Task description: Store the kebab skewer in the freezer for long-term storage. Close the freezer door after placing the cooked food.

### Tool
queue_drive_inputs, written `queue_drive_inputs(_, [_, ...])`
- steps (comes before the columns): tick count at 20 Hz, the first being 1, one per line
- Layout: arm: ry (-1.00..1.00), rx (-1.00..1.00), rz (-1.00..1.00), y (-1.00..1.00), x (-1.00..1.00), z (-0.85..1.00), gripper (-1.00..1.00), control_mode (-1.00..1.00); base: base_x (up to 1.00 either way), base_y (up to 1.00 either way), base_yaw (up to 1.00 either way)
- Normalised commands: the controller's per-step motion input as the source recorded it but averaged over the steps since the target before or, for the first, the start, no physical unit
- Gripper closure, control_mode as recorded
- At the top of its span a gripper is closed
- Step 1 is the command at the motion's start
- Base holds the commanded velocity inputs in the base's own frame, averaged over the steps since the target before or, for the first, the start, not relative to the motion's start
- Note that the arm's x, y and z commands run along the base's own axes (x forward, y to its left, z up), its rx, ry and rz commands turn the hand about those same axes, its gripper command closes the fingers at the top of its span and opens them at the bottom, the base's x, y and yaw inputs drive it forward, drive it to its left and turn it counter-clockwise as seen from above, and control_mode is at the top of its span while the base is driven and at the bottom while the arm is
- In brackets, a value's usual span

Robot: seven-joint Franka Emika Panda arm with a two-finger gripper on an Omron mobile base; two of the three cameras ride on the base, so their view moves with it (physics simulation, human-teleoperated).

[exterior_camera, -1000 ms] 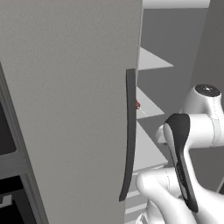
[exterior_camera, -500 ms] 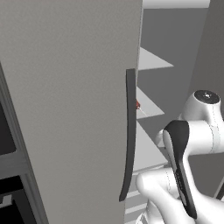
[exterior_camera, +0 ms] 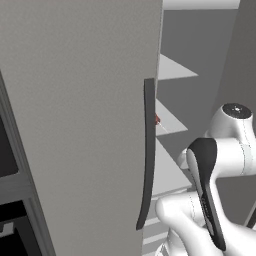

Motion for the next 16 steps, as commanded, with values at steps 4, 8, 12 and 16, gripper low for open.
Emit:
queue_drive_inputs(4, [0.0, 0.0, 0.0, 0.0, 0.0, 0.0, -1.0, 1.0, -0.37, 0.0, 0.0])
queue_drive_inputs(8, [0.0, 0.0, 0.0, 0.0, 0.0, 0.0, -1.0, 1.0, -0.34, 0.0, 0.0])
queue_drive_inputs(12, [0.0, 0.0, 0.0, 0.0, 0.0, 0.0, -1.0, 1.0, -0.37, 0.0, 0.0])
queue_drive_inputs(16, [0.0, 0.0, 0.0, 0.0, 0.0, 0.0, -1.0, 1.0, -0.54, 0.0, 0.03])
